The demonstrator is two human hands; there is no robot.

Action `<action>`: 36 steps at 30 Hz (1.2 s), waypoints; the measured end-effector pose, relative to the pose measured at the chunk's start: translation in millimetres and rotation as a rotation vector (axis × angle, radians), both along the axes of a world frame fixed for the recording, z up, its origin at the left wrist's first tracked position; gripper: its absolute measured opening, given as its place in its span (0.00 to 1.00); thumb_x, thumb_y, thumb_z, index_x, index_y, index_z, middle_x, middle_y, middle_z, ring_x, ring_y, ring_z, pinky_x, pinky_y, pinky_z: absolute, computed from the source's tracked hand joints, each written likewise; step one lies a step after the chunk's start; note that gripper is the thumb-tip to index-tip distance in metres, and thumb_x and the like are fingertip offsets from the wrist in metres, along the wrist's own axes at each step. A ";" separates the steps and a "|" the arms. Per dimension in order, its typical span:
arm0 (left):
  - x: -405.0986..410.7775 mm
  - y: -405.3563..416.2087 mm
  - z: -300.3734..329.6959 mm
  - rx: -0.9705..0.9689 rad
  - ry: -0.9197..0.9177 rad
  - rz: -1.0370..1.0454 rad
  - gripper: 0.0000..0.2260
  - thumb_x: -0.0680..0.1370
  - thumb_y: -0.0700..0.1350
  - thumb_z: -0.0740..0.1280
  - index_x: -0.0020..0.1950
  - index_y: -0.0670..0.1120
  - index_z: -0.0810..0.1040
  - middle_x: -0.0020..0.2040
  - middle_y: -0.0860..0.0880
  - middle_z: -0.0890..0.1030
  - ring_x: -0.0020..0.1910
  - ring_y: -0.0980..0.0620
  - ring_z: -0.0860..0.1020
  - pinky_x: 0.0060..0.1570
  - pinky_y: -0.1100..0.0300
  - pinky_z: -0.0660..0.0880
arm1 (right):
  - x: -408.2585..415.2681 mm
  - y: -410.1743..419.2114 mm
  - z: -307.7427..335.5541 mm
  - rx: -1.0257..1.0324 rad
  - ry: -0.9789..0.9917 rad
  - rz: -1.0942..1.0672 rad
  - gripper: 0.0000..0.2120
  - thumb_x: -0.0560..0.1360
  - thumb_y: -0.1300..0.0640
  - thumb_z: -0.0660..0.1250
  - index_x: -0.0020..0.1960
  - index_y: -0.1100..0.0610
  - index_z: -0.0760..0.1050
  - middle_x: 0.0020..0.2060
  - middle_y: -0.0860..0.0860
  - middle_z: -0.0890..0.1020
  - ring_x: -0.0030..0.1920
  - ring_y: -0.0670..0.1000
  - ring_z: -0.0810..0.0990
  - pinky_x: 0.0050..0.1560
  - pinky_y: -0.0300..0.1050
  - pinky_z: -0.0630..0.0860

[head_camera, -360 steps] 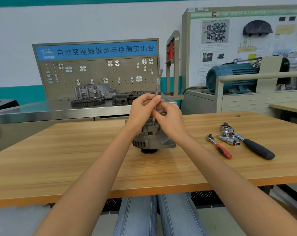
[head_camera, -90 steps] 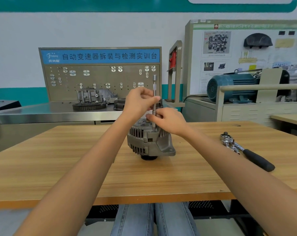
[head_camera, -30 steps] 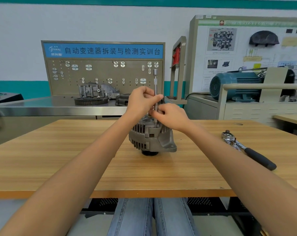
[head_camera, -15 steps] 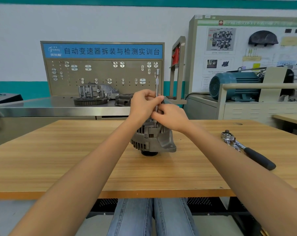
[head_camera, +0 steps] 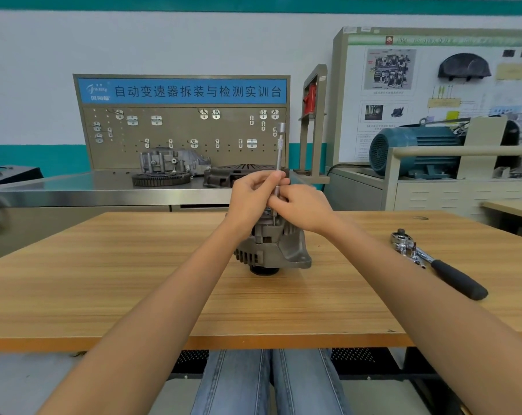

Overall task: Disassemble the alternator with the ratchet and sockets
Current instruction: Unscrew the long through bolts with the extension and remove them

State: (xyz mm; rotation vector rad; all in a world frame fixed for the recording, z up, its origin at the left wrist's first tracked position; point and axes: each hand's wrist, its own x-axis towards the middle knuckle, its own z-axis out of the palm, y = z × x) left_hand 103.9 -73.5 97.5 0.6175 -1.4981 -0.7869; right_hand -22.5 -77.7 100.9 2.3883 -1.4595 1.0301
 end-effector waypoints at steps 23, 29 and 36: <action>5.4 -6.7 -10.8 0.050 0.003 -0.104 0.07 0.79 0.45 0.66 0.51 0.47 0.84 0.47 0.49 0.85 0.51 0.52 0.82 0.54 0.57 0.77 | 0.9 0.7 -0.8 -0.006 0.004 -0.012 0.18 0.77 0.47 0.57 0.29 0.49 0.66 0.22 0.45 0.68 0.25 0.43 0.67 0.28 0.39 0.61; 4.0 -9.3 -12.2 0.031 0.014 -0.080 0.05 0.78 0.44 0.67 0.47 0.46 0.83 0.40 0.51 0.84 0.45 0.54 0.81 0.51 0.58 0.77 | 1.9 1.2 0.2 -0.009 -0.010 -0.014 0.18 0.78 0.48 0.59 0.30 0.47 0.65 0.23 0.45 0.69 0.26 0.43 0.68 0.28 0.39 0.60; 0.3 -5.6 -12.9 0.011 0.070 -0.040 0.04 0.77 0.43 0.69 0.44 0.45 0.78 0.35 0.51 0.83 0.37 0.56 0.81 0.42 0.62 0.77 | -0.1 1.5 -0.4 -0.012 -0.053 -0.004 0.21 0.77 0.48 0.60 0.27 0.49 0.63 0.21 0.45 0.66 0.25 0.43 0.65 0.29 0.40 0.60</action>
